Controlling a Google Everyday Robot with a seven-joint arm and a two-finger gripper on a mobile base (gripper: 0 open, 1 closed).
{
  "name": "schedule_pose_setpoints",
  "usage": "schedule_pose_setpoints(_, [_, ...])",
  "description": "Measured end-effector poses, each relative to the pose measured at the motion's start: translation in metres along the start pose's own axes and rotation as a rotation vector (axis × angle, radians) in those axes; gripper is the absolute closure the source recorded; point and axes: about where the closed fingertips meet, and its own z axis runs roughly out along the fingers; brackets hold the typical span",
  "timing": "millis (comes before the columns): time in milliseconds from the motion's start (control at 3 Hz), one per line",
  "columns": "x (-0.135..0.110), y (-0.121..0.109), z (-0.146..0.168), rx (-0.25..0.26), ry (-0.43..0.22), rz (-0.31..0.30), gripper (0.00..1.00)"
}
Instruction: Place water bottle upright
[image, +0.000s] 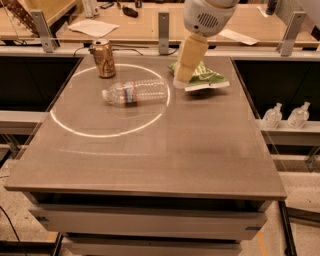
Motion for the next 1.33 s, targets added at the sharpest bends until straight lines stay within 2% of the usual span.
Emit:
schedule_pose_setpoints(333, [-0.021,-0.016,0.034,-0.099,-0.033,-0.042,0.0])
schedule_pose_setpoints(667, [-0.041,-0.023,0.075,-0.195,-0.05,-0.067,0.0])
schedule_pose_setpoints(1333, [-0.063,-0.031,0.134,-0.275,-0.023,-0.133,0.0])
